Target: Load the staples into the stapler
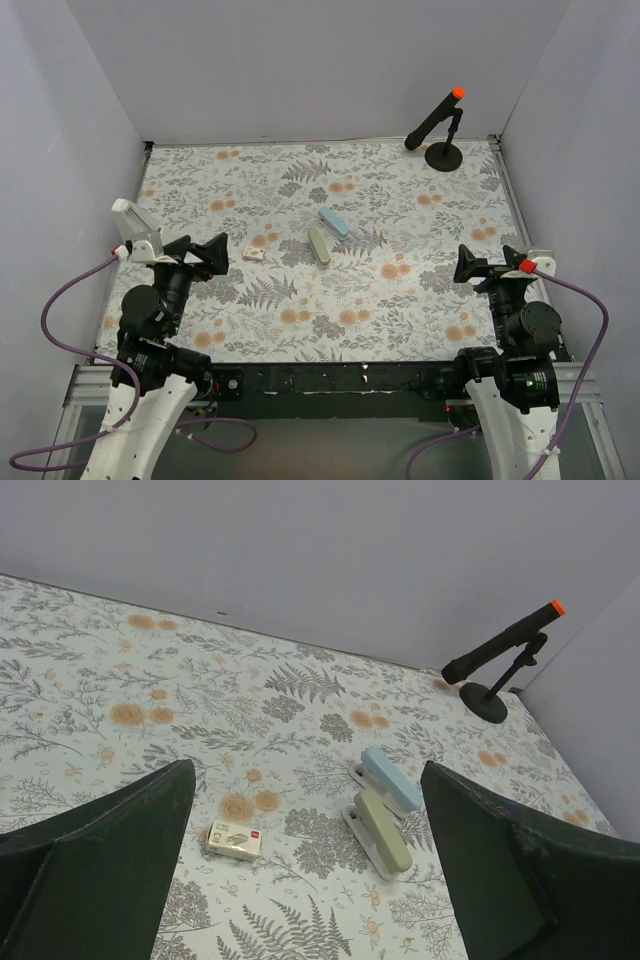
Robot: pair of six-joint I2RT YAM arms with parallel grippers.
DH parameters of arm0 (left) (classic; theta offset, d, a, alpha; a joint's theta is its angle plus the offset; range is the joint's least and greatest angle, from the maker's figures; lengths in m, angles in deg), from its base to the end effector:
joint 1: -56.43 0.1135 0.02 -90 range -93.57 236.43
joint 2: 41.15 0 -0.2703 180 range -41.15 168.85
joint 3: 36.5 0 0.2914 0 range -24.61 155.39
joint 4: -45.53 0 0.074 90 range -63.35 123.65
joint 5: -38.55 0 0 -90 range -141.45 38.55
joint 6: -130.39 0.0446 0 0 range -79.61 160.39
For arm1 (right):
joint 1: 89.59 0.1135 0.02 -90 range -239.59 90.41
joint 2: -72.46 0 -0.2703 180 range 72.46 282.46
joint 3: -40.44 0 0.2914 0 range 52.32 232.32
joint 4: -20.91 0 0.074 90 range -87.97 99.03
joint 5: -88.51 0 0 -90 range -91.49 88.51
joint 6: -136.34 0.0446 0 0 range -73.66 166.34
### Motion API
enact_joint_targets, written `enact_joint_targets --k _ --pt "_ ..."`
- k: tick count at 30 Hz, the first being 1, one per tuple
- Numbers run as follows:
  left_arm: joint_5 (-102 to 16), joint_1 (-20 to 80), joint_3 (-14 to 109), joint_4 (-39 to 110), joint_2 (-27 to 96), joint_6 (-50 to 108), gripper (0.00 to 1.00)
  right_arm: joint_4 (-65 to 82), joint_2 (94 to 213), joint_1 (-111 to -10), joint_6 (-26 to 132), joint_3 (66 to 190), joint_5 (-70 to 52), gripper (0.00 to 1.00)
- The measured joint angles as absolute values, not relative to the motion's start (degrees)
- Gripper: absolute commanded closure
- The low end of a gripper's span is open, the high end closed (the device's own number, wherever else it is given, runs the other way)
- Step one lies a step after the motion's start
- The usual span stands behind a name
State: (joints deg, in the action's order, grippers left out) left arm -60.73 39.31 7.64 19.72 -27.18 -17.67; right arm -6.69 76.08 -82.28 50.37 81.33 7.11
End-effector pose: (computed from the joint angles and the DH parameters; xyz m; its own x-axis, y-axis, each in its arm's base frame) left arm 0.1238 -0.0306 0.3342 -0.0777 -0.8524 -0.5171 0.1341 0.5050 -0.8526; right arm 0.0986 0.0059 0.3269 0.1676 0.0916 -0.9816 0.0086 0.9955 0.0943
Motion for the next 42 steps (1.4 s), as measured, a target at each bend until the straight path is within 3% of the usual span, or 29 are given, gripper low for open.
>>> enact_joint_targets --k 7,27,42 --pt "-61.76 39.16 8.18 18.76 -20.47 -21.59 0.02 -6.56 74.99 -82.28 50.39 81.33 7.06 0.02" --pt "-69.84 39.07 25.19 -2.88 29.43 -46.39 0.02 -5.82 73.57 -80.84 50.33 80.57 5.84 0.02" --pt "-71.96 39.05 33.84 -1.94 49.26 -50.2 0.02 -5.8 73.09 -80.47 49.91 80.53 4.46 0.02"
